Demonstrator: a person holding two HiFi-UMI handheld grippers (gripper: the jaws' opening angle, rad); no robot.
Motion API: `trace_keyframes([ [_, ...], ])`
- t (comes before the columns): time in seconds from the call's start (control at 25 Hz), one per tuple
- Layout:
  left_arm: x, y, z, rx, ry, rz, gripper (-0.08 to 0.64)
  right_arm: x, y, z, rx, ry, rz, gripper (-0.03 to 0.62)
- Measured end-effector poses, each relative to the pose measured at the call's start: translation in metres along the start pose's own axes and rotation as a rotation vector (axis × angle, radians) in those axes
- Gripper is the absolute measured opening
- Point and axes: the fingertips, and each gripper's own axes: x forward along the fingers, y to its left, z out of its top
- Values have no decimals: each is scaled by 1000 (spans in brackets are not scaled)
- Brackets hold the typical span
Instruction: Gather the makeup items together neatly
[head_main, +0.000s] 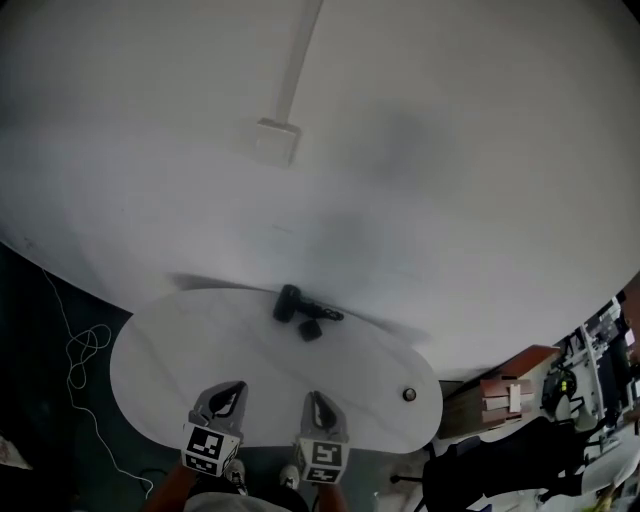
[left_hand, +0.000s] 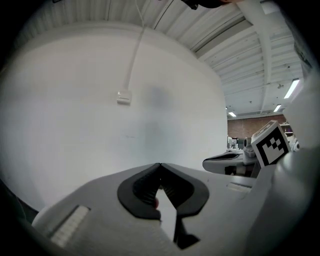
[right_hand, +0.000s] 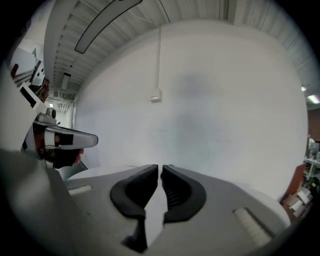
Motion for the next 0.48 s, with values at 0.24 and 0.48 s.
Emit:
trace_keyframes([
  [0.24,16,-35,8,34,-8,-90,11,-29,-37,-10,21,-7,-101,5],
  [0.48,25,-56,10,47,-12,-143,11,-40,-50,-12,21,-3,-138,5],
])
